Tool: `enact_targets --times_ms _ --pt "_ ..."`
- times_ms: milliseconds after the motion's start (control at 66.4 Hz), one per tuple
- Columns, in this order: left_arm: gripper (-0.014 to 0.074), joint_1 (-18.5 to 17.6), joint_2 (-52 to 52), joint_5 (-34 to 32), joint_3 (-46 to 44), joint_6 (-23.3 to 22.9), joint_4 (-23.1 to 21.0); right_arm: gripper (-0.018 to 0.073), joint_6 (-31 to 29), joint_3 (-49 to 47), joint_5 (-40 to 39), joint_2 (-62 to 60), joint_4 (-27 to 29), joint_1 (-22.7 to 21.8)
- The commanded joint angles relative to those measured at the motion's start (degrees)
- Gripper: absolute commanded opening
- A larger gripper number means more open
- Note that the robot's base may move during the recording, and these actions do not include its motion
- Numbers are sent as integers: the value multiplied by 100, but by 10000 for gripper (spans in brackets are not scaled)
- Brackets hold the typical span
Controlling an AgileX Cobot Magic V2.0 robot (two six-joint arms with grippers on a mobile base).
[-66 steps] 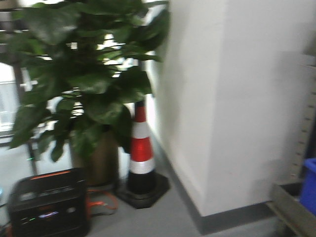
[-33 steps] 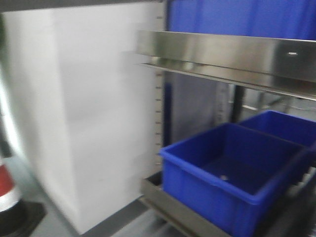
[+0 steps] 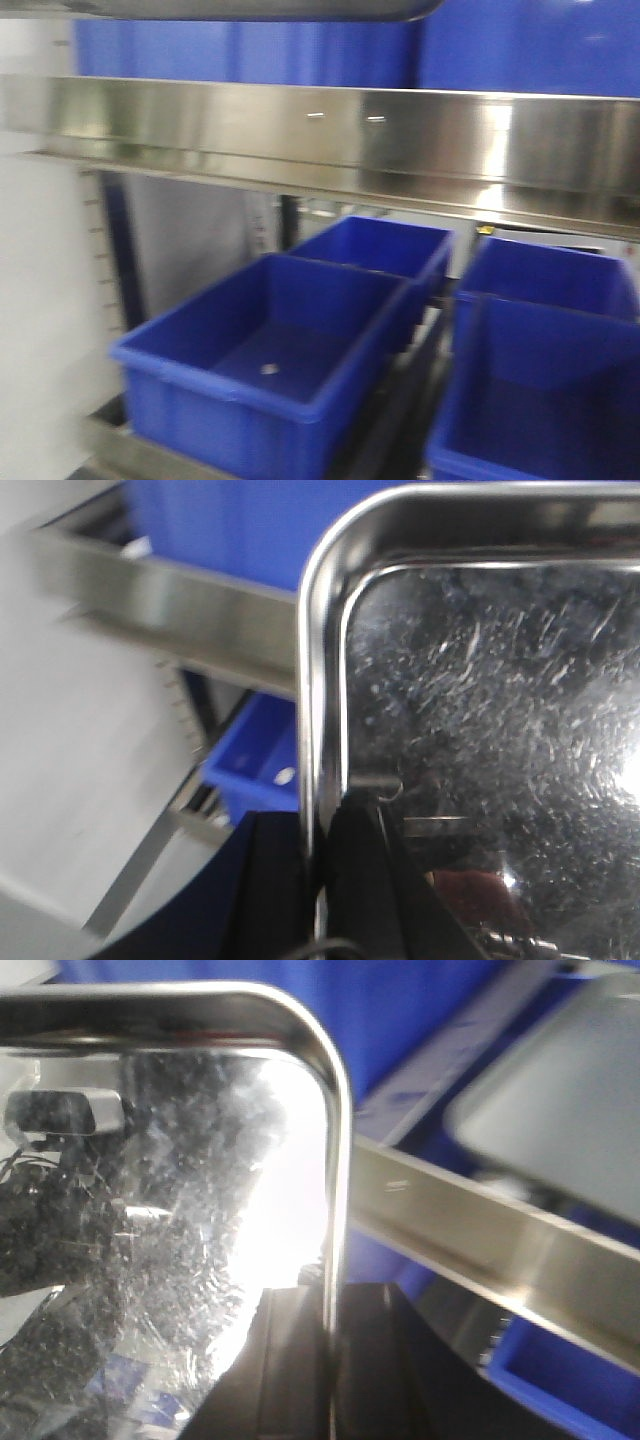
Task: Stack silver trays without gaps
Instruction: 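Align the held tray above the silver tray on the shelf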
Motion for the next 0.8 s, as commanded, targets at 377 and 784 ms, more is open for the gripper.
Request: enact_targets --times_ms 377,784 --pt "-15 -114 17 -594 -37 58 12 -22 -12 -65 -2763 -12 -25 111" --pt "-15 -114 17 -594 -37 58 26 -22 -12 -65 -2763 -12 -25 111"
